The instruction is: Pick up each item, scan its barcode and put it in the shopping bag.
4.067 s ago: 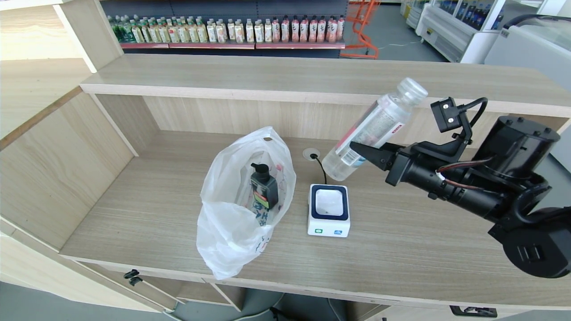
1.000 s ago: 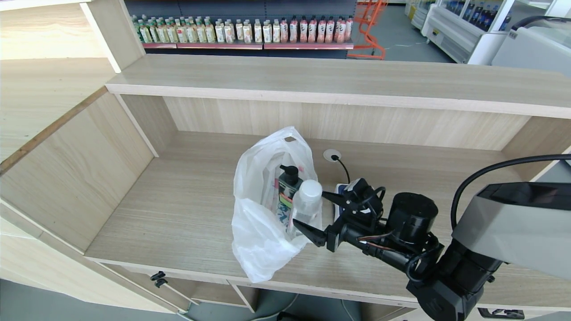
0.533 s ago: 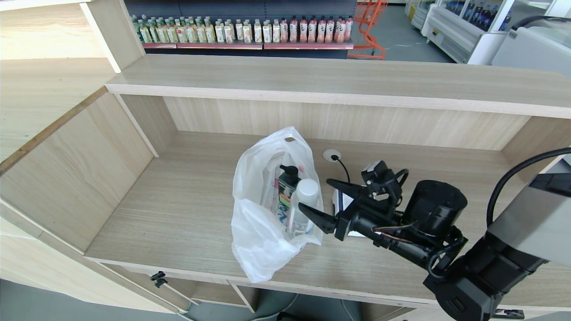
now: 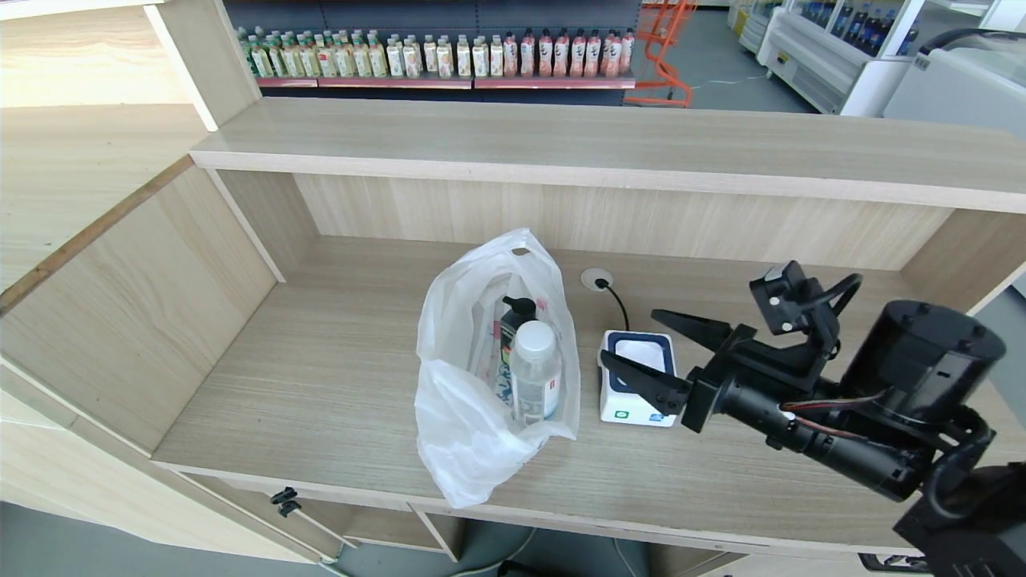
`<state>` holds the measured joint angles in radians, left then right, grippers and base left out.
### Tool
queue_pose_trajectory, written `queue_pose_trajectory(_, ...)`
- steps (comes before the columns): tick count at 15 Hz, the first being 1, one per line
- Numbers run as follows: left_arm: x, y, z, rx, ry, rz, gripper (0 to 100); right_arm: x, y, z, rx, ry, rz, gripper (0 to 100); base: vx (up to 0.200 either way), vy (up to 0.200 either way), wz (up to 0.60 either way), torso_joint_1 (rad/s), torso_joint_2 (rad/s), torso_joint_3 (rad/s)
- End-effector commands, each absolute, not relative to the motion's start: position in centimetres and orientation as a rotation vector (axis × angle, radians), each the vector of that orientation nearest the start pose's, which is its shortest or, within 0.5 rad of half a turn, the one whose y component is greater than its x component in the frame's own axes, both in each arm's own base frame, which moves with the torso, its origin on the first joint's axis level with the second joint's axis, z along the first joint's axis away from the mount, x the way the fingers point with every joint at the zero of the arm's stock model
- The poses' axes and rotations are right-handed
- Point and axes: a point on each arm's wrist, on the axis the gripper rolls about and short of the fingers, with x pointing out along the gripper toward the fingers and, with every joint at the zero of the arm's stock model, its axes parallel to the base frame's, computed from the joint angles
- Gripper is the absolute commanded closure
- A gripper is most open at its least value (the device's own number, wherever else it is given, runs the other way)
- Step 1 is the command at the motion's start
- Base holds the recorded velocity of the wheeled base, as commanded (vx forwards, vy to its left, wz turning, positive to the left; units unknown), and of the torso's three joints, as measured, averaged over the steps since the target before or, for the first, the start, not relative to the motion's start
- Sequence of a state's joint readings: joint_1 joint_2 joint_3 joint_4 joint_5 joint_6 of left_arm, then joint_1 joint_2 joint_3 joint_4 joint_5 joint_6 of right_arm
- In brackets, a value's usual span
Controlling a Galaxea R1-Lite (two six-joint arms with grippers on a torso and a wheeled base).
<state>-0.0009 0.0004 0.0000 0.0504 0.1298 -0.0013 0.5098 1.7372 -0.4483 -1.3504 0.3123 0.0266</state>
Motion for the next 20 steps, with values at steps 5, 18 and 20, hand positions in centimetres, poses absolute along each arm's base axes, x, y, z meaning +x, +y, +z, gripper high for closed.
queue_pose_trajectory(5, -2.3, 0.3, 7.0, 0.002, 0.050, 0.129, 0, 8.8, 3.0, 15.9, 0.010, 0.076, 0.432, 0, 0.000, 0.000, 0.00, 0.000, 0.00, 0.000)
queue_pose_trajectory(18, -2.3, 0.3, 7.0, 0.002, 0.050, 0.129, 0, -2.3, 0.0, 7.6, -0.066, -0.008, 0.015, 0, 0.000, 0.000, 0.00, 0.000, 0.00, 0.000)
queue_pose_trajectory(20, -2.3, 0.3, 7.0, 0.002, 0.050, 0.129, 0, -2.3, 0.0, 7.6, -0.068, -0.008, 0.015, 0, 0.000, 0.000, 0.00, 0.000, 0.00, 0.000)
